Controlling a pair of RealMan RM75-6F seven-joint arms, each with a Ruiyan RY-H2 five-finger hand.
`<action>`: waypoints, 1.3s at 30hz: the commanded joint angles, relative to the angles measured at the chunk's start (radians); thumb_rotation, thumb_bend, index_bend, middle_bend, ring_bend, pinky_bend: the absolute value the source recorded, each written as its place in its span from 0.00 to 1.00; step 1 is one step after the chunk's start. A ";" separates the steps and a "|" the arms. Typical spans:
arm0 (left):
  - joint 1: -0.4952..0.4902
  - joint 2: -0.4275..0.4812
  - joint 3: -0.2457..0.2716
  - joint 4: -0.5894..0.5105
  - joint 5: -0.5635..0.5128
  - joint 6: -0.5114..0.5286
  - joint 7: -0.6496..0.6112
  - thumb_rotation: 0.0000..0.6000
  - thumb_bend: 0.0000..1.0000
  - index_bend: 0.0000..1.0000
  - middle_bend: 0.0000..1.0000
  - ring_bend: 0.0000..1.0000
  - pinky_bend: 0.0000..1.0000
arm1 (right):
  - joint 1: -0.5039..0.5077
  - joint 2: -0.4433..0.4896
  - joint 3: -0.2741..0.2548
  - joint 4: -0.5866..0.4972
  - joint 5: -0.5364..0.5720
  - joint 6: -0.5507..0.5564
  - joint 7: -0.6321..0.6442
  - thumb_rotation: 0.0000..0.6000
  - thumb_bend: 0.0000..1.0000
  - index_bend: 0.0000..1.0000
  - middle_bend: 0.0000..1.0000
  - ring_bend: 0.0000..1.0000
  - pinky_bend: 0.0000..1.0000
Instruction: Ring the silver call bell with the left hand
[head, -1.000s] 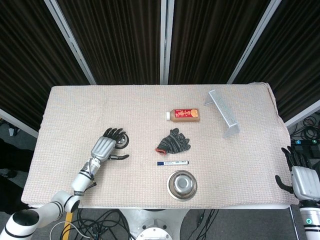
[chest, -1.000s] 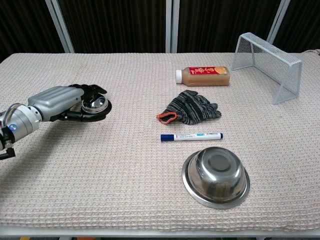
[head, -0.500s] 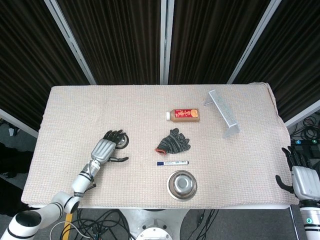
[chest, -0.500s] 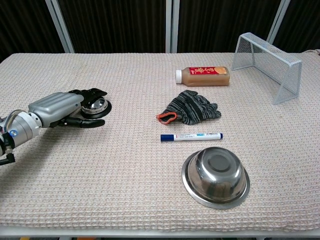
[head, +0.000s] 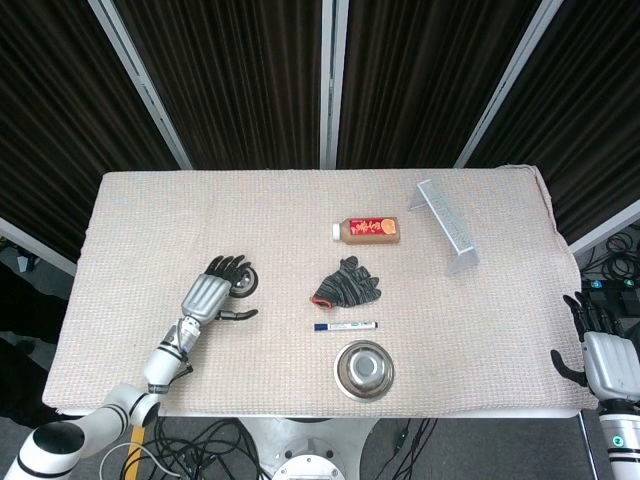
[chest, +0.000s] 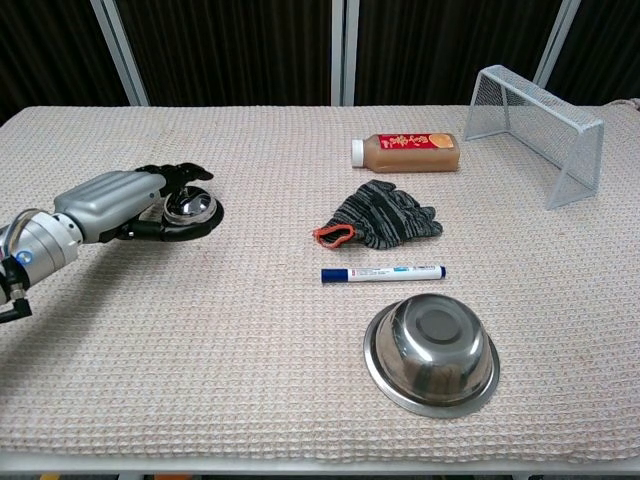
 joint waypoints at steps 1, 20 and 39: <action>0.012 -0.006 0.014 0.018 -0.010 -0.032 -0.003 0.08 0.00 0.00 0.00 0.00 0.00 | 0.000 0.000 0.000 0.000 0.000 -0.001 -0.001 1.00 0.26 0.00 0.00 0.00 0.00; 0.005 0.000 0.007 -0.006 -0.008 -0.007 0.001 0.08 0.00 0.00 0.00 0.00 0.00 | 0.000 -0.001 0.000 0.004 0.002 -0.002 0.003 1.00 0.26 0.00 0.00 0.00 0.00; 0.006 0.006 -0.004 -0.026 -0.003 0.041 -0.003 0.08 0.00 0.00 0.00 0.00 0.00 | 0.000 -0.003 0.000 0.004 0.002 -0.004 0.004 1.00 0.26 0.00 0.00 0.00 0.00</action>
